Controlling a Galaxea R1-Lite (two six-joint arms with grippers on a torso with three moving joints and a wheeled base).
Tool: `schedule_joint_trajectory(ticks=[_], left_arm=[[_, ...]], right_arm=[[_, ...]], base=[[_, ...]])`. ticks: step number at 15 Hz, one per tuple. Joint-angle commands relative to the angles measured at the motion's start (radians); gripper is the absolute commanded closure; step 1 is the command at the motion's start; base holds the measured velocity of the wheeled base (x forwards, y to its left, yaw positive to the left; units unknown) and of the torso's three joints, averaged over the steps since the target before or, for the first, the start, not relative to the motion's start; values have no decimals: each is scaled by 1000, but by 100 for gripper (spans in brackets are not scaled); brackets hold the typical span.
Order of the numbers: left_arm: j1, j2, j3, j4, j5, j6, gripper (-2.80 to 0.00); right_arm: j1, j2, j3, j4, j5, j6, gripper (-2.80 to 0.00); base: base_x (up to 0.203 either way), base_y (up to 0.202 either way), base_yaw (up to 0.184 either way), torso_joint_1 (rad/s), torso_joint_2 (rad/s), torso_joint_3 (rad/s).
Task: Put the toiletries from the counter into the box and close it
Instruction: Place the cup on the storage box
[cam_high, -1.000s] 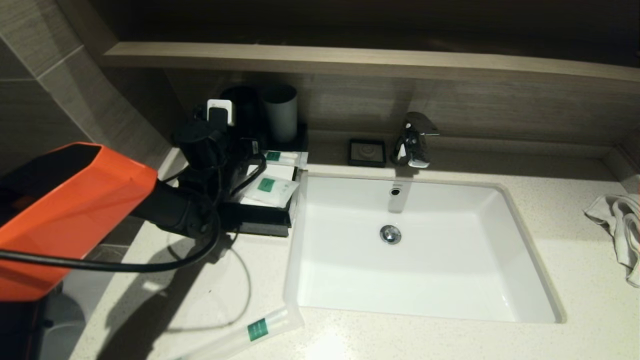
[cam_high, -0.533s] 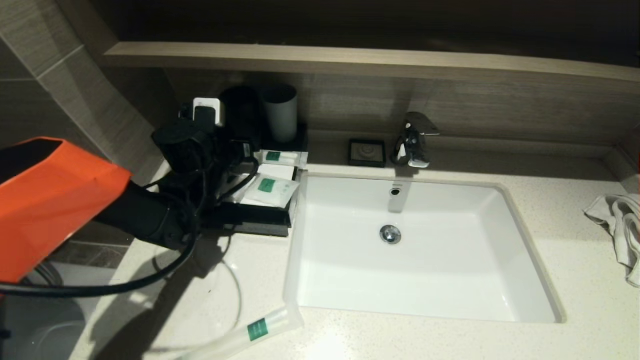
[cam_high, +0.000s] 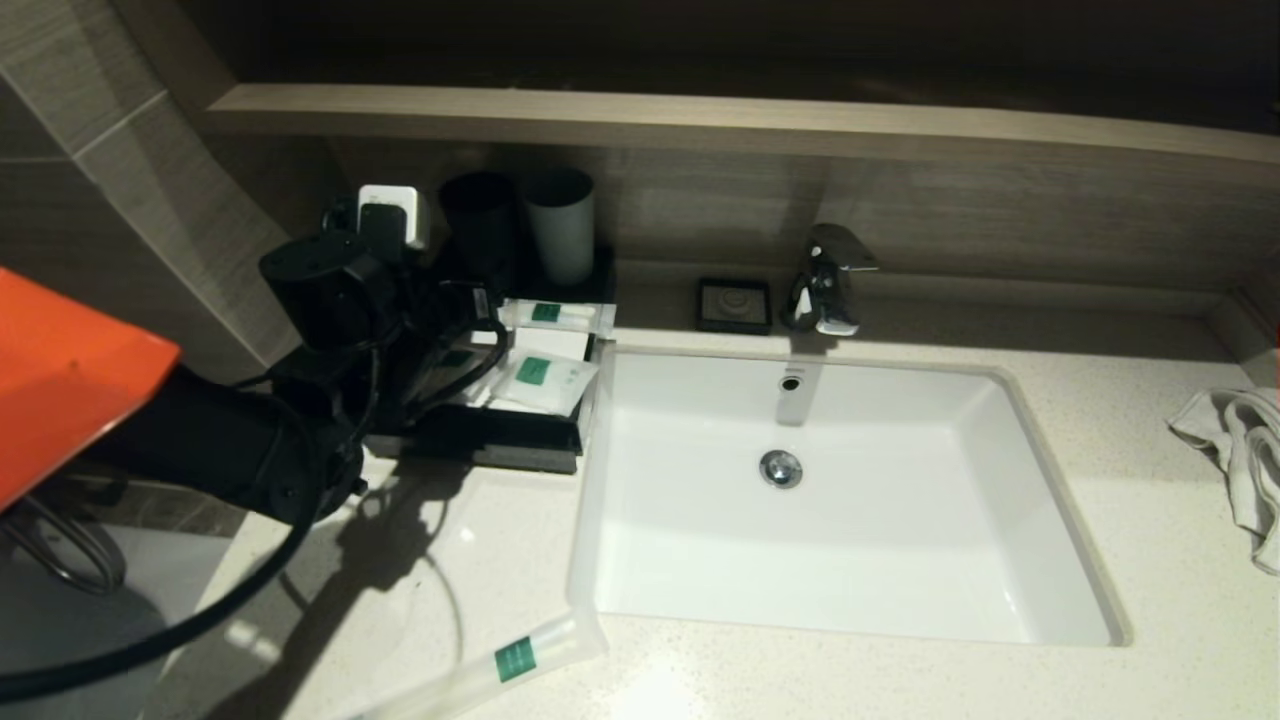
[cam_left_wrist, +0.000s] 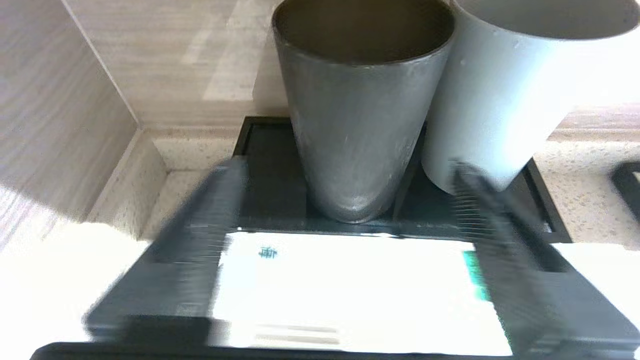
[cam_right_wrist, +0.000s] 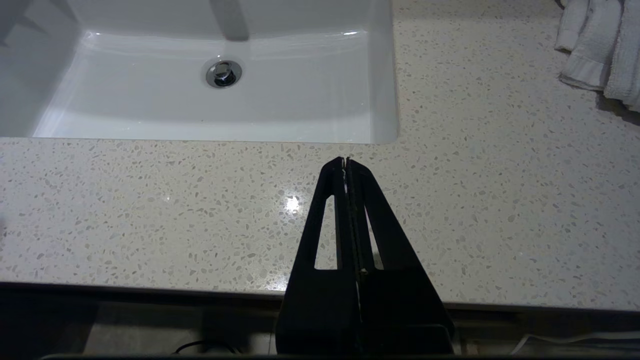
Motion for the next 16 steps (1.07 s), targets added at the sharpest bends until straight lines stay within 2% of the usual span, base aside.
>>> schedule_joint_trajectory(ticks=[1,4,6,16], left_arm=[[0,-15,1,23,2,-4,0],[0,-26,-10,97,2,-22,0],[1,-32,-30,151,3,-56,0],[4,-10,-116,301,6,-70,0]], right_arm=[[0,0,0,0,0,0,0],[0,0,0,0,0,0,0],[0,0,0,0,0,0,0],[0,0,0,0,0,0,0]], base=[[0,0,0,0,0,0],[0,0,0,0,0,0],[0,0,0,0,0,0],[0,0,0,0,0,0]])
